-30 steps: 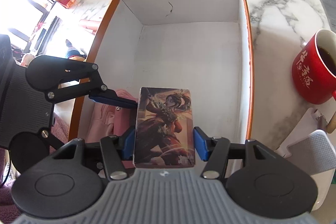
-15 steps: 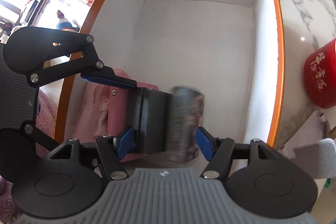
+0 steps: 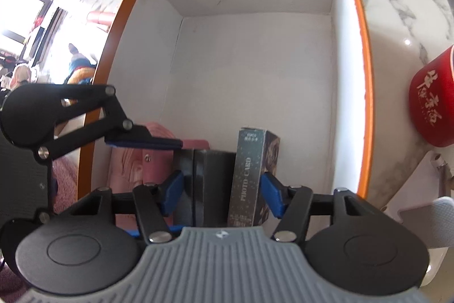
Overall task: Organize objects
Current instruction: 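Lower the boxed trading card into the orange box beside the dark grey box with the right gripper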
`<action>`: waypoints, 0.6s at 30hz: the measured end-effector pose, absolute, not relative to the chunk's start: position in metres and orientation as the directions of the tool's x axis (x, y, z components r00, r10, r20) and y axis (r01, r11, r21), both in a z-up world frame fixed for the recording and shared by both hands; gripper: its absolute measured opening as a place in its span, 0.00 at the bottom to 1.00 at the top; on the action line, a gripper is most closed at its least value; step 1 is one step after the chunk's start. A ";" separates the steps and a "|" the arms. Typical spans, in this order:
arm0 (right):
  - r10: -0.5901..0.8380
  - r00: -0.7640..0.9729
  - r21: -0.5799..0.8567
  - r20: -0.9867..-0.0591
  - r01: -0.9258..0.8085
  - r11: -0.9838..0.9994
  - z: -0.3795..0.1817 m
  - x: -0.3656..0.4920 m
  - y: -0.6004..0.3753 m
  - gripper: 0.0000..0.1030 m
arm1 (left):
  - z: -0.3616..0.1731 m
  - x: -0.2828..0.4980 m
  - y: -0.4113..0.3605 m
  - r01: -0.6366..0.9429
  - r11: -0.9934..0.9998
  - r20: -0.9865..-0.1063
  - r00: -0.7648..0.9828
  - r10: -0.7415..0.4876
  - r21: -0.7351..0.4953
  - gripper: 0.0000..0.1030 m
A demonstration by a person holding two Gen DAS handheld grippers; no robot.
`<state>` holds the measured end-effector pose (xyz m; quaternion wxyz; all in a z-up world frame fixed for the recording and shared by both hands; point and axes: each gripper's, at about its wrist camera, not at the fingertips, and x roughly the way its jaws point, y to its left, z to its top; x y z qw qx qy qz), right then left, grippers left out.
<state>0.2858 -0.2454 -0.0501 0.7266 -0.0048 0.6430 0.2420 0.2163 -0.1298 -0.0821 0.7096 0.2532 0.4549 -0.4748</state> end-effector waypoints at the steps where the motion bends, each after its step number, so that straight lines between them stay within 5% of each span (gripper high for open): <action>1: 0.344 0.066 0.300 -0.936 -0.358 0.884 -0.047 0.285 -0.246 0.51 | -0.082 0.217 -0.130 0.903 0.422 -0.885 0.135 -0.445 -0.075 0.70; 3: 0.325 0.081 0.275 -0.942 -0.368 0.888 -0.044 0.284 -0.245 0.39 | -0.082 0.217 -0.131 0.904 0.421 -0.885 0.134 -0.447 -0.076 0.71; 10: 0.238 0.164 0.151 -0.957 -0.417 0.896 -0.039 0.280 -0.240 0.39 | -0.083 0.217 -0.132 0.898 0.430 -0.889 0.123 -0.440 -0.089 0.72; 18: 0.280 0.167 0.204 -0.945 -0.366 0.908 -0.037 0.284 -0.249 0.31 | -0.082 0.212 -0.131 0.893 0.441 -0.890 0.126 -0.437 -0.090 0.73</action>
